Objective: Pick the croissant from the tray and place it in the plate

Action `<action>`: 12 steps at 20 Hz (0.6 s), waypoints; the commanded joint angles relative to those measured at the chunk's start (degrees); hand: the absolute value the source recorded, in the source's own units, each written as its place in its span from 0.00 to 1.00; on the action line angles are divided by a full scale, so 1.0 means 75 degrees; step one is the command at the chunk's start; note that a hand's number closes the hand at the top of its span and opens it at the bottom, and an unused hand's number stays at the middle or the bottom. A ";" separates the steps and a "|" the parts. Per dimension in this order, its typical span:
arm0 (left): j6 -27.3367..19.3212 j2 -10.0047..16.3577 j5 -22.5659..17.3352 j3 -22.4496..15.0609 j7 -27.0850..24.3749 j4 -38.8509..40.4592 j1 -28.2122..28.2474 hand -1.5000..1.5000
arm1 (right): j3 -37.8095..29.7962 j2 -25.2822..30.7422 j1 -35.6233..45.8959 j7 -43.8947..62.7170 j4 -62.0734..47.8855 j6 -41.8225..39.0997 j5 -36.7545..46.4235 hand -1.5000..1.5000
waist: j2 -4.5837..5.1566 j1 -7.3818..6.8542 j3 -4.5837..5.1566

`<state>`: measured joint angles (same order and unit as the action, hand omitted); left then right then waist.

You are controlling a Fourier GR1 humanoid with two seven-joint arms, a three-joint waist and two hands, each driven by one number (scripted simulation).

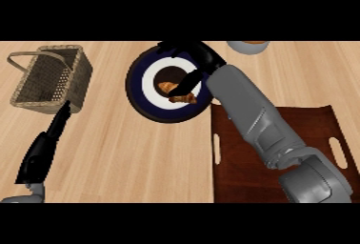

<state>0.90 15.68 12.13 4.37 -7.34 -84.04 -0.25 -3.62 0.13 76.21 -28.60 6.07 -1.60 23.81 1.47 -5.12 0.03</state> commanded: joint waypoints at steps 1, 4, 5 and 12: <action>0.0032 0.0060 0.0015 0.0083 -0.0006 0.0261 -0.0177 0.50 | -0.0479 -0.0017 -0.0206 -0.0373 0.0143 0.0133 -0.0636 0.00 | -0.0003 0.0041 -0.0004; 0.0049 0.0053 -0.0026 0.0070 0.0058 -0.0143 0.0072 0.50 | -0.1108 -0.0017 -0.0200 -0.0260 0.0185 0.0257 -0.1218 0.00 | -0.0002 0.0037 -0.0010; -0.0010 -0.0014 -0.0027 0.0060 -0.0047 -0.0350 0.0560 0.50 | -0.1315 0.0119 -0.0377 -0.0274 0.0251 0.0240 -0.1359 0.00 | -0.0048 0.0151 -0.0013; -0.0046 0.0063 0.0010 0.0159 0.0232 -0.0303 -0.0015 0.50 | -0.2299 0.1132 -0.0503 -0.0040 0.0153 -0.0706 -0.2299 0.00 | 0.0072 0.0112 -0.0021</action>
<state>0.52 15.84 12.38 5.13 -7.07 -85.36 0.81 -16.93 6.00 74.06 -28.22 7.34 -3.51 10.43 1.66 -4.09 -0.05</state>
